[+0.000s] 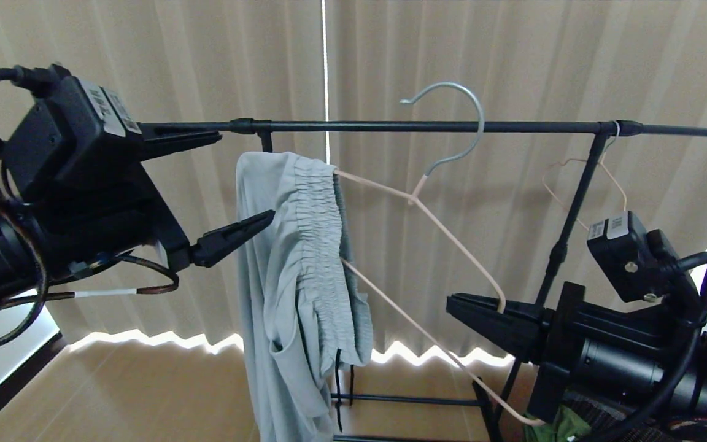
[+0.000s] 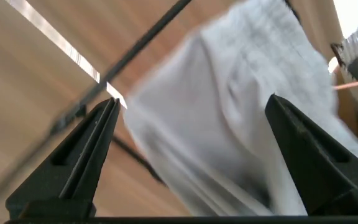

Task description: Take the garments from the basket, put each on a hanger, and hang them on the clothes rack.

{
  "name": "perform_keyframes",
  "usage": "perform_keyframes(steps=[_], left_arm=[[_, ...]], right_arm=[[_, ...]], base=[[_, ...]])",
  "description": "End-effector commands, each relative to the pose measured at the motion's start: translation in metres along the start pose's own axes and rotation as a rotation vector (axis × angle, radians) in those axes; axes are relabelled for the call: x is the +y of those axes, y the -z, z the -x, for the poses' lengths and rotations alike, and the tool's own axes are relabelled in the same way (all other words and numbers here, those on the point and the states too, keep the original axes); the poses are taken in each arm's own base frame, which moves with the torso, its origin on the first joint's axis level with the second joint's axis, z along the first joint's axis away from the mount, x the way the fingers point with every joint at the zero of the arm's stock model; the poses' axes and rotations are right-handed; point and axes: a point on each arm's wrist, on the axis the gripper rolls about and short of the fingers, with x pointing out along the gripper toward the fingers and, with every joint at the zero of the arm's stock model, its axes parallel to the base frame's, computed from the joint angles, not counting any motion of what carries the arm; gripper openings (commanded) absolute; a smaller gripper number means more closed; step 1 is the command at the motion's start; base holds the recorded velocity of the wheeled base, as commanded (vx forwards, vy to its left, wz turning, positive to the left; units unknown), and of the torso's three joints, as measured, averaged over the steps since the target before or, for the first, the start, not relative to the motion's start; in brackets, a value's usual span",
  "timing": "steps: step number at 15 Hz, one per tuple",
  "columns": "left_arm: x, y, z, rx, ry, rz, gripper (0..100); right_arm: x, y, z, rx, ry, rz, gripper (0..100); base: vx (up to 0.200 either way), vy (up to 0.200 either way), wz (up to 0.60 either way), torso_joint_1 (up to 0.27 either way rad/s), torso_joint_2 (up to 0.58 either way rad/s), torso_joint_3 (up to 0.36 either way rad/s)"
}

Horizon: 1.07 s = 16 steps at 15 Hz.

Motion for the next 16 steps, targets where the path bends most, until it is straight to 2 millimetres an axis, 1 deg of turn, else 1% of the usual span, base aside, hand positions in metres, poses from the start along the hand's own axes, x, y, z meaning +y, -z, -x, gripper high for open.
perform_keyframes(steps=[1, 3, 6, 13, 14, 16], left_arm=[[0.001, 0.016, -0.026, -0.005, 0.079, -0.053, 100], [0.001, 0.021, -0.037, -0.029, 0.12, -0.113, 100], [0.003, 0.023, -0.048, -0.036, 0.129, -0.128, 100], [0.0, 0.028, -0.055, -0.035, 0.147, -0.191, 100], [0.0, 0.028, -0.055, -0.038, 0.149, -0.197, 0], [-0.003, 0.028, -0.057, -0.042, 0.16, -0.196, 0]], right_arm=[[0.0, 0.001, 0.003, -0.002, -0.004, 0.006, 0], [0.0, 0.003, 0.003, 0.011, -0.011, 0.005, 0], [0.0, 0.009, 0.005, 0.034, -0.036, 0.005, 0], [0.001, 0.012, 0.006, 0.05, -0.081, 0.049, 0], [0.001, 0.013, 0.006, 0.063, -0.08, 0.052, 0], [0.001, 0.014, 0.006, 0.067, -0.081, 0.051, 0]], base=[[0.0, 0.0, 0.0, 0.0, 0.0, 0.0], [0.0, 0.0, 0.0, 0.0, 0.0, 0.0], [0.0, 0.0, 0.0, 0.0, 0.0, 0.0], [0.0, 0.0, 0.0, 0.0, 0.0, 0.0], [0.0, 0.0, 0.0, 0.0, 0.0, 0.0], [0.0, 0.0, 0.0, 0.0, 0.0, 0.0]])
